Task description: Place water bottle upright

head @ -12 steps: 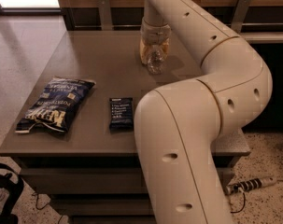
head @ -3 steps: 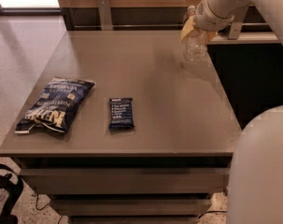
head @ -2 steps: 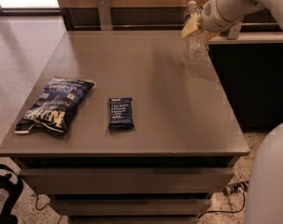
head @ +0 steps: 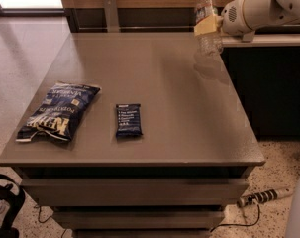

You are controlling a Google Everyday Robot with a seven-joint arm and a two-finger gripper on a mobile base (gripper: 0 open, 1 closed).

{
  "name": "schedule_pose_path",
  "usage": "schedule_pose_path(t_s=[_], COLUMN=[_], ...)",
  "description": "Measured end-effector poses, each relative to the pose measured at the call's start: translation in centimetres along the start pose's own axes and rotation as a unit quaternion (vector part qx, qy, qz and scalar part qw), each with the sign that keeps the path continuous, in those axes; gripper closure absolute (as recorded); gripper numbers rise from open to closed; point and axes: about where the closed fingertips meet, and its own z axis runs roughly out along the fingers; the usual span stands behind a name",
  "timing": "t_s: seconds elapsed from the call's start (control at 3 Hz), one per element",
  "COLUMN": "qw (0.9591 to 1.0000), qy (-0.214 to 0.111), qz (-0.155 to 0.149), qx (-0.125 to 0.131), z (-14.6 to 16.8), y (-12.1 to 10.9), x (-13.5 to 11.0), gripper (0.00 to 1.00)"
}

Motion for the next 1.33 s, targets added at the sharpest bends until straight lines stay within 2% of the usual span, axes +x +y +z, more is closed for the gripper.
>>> schedule_pose_path(t_s=[0.33, 1.0, 1.33], qw=[0.9972, 0.9824, 0.9738], qy=[-0.044, -0.11, -0.123], qz=[-0.049, -0.139, -0.179], qx=[-0.033, -0.057, -0.067], z=[-0.5, -0.8, -0.5], y=[0.5, 1.8, 2.6], x=[-0.4, -0.5, -0.6], gripper=[1.0, 1.0, 1.0])
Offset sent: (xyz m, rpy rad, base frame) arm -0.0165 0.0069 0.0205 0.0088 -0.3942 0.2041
